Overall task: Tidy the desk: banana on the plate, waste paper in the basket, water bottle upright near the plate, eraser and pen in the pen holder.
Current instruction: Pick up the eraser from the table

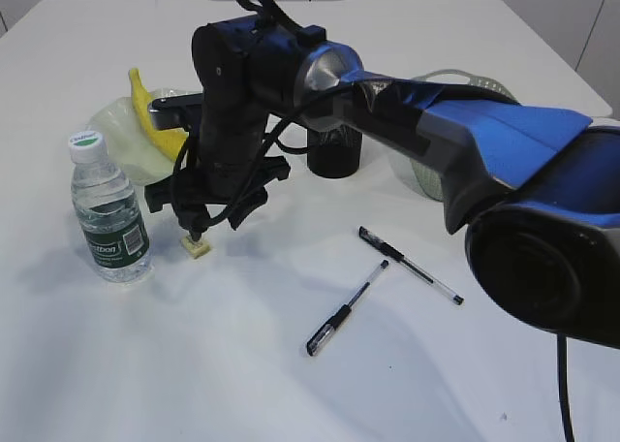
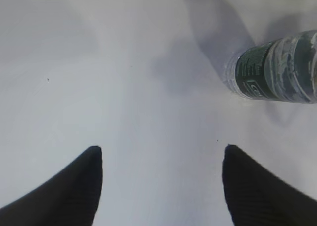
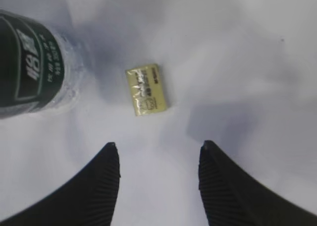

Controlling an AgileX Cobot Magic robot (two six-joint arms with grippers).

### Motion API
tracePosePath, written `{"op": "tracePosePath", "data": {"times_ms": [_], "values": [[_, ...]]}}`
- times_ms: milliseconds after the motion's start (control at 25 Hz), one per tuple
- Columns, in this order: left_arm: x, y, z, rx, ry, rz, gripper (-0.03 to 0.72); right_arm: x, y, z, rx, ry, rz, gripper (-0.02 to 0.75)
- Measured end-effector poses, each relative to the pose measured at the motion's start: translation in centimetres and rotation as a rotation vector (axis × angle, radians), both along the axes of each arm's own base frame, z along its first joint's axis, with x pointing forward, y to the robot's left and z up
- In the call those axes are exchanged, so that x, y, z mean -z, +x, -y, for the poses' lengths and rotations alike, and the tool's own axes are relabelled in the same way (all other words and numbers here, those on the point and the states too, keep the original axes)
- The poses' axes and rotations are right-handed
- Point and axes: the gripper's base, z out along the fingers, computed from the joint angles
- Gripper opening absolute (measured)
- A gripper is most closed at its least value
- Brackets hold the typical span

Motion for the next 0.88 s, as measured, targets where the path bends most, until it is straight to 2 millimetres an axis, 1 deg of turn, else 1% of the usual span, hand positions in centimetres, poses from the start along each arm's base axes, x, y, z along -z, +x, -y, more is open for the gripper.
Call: {"op": "tracePosePath", "data": {"times_ms": [120, 360, 720, 880], "values": [[0.0, 0.0, 0.0, 0.000, -0.001, 0.000, 0.536, 0.5, 0.2, -0.6, 0.036, 0.051, -0.016, 0.387], [0.0, 0.0, 0.0, 0.000, -0.001, 0.000, 0.531, 1.1, 0.6, -1.0, 0.080, 0.087, -0.009, 0.387], [0.0, 0.0, 0.0, -0.001, -0.001, 0.003, 0.530, 3.2, 1.0, -1.4, 0.108, 0.105, -0.022, 0.387], [0.0, 0.0, 0.0, -0.001, -0.001, 0.003, 0.530, 3.4, 1.2, -1.5, 0.114, 0.119, -0.003, 0.387]]}}
